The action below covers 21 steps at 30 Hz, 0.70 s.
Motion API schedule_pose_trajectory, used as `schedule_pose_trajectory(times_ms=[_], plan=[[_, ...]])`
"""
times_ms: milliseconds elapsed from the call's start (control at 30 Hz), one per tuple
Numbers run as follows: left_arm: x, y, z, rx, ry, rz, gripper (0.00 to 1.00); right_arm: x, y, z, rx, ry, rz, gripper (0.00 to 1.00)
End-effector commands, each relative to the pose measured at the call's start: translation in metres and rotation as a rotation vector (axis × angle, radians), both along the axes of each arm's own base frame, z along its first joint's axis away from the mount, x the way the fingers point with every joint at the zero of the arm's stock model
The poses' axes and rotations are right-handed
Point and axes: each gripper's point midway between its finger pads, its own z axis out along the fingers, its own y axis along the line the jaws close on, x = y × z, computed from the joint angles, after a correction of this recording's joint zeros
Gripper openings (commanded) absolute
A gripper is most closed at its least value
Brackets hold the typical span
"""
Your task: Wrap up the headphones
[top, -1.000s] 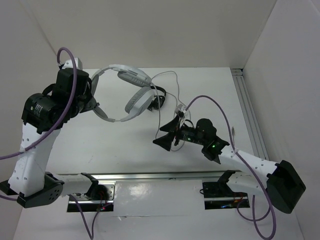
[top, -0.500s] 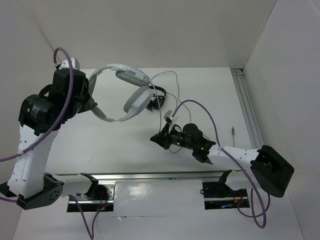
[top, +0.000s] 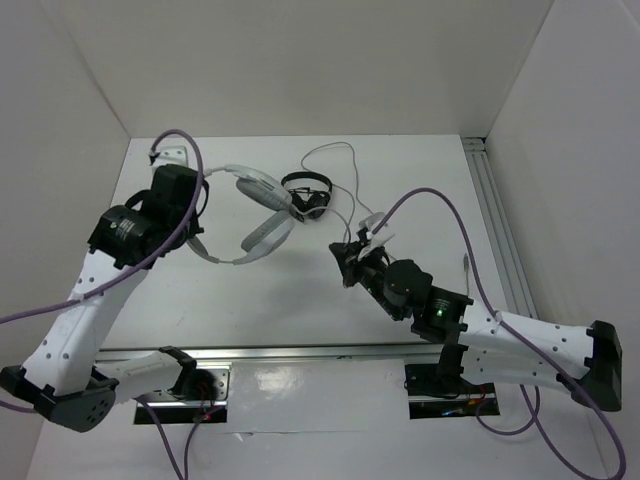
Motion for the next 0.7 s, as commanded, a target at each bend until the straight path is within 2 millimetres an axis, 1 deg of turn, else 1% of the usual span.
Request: schedule_pose_trajectory(times_ms=[0,67,100,133,167,200,233,267,300,333,400,433,500,567,600,633,667], plan=[[0.033,-0.024,0.013,0.038,-0.139,-0.125,0.0,0.015,-0.054,0.017,-0.154,-0.015,-0.301,0.0],[0.037,-0.036,-0.01,0.081,-0.075,-0.195,0.0,0.012,-0.053,0.019,-0.213,-0.016,-0.315,0.0],[0.038,-0.051,-0.021,0.104,-0.037,-0.252,0.0,0.012,-0.059,0.027,-0.245,-0.015,-0.349,0.0],[0.039,-0.058,-0.026,0.128,-0.018,-0.288,0.0,0.01,-0.059,0.028,-0.269,-0.015,-0.359,0.0],[0.04,-0.07,-0.029,0.135,-0.01,-0.332,0.0,0.007,-0.054,0.025,-0.309,-0.022,-0.357,0.0],[0.035,-0.09,-0.033,0.138,0.005,-0.414,0.0,0.007,-0.059,0.029,-0.334,-0.026,-0.388,0.0],[0.032,-0.101,-0.038,0.164,0.027,-0.488,0.0,0.004,-0.056,0.029,-0.359,-0.035,-0.382,0.0],[0.027,-0.116,-0.048,0.173,0.059,-0.571,0.0,0.004,-0.056,0.029,-0.367,-0.039,-0.381,0.0],[0.013,-0.147,-0.052,0.141,0.064,-0.71,0.0,0.002,-0.056,0.029,-0.379,-0.048,-0.376,0.0],[0.008,-0.159,-0.05,0.147,0.056,-0.781,0.0,0.001,-0.051,0.031,-0.386,-0.061,-0.35,0.0],[-0.006,-0.177,-0.064,0.167,0.09,-0.876,0.0,0.0,-0.051,0.037,-0.366,-0.078,-0.328,0.0],[-0.016,-0.19,-0.066,0.181,0.094,-0.934,0.0,-0.001,-0.047,0.037,-0.373,-0.082,-0.304,0.0],[-0.029,-0.199,-0.076,0.205,0.114,-1.001,0.0,-0.002,-0.048,0.039,-0.368,-0.087,-0.289,0.0],[-0.04,-0.212,-0.075,0.203,0.105,-1.063,0.0,-0.003,-0.048,0.043,-0.357,-0.094,-0.28,0.0],[-0.046,-0.212,-0.073,0.197,0.095,-1.09,0.0,-0.003,-0.049,0.045,-0.348,-0.095,-0.281,0.0],[-0.048,-0.212,-0.073,0.184,0.087,-1.099,0.0,-0.004,-0.054,0.046,-0.35,-0.095,-0.29,0.0],[-0.053,-0.216,-0.068,0.172,0.067,-1.13,0.0,-0.004,-0.054,0.046,-0.35,-0.095,-0.29,0.0]])
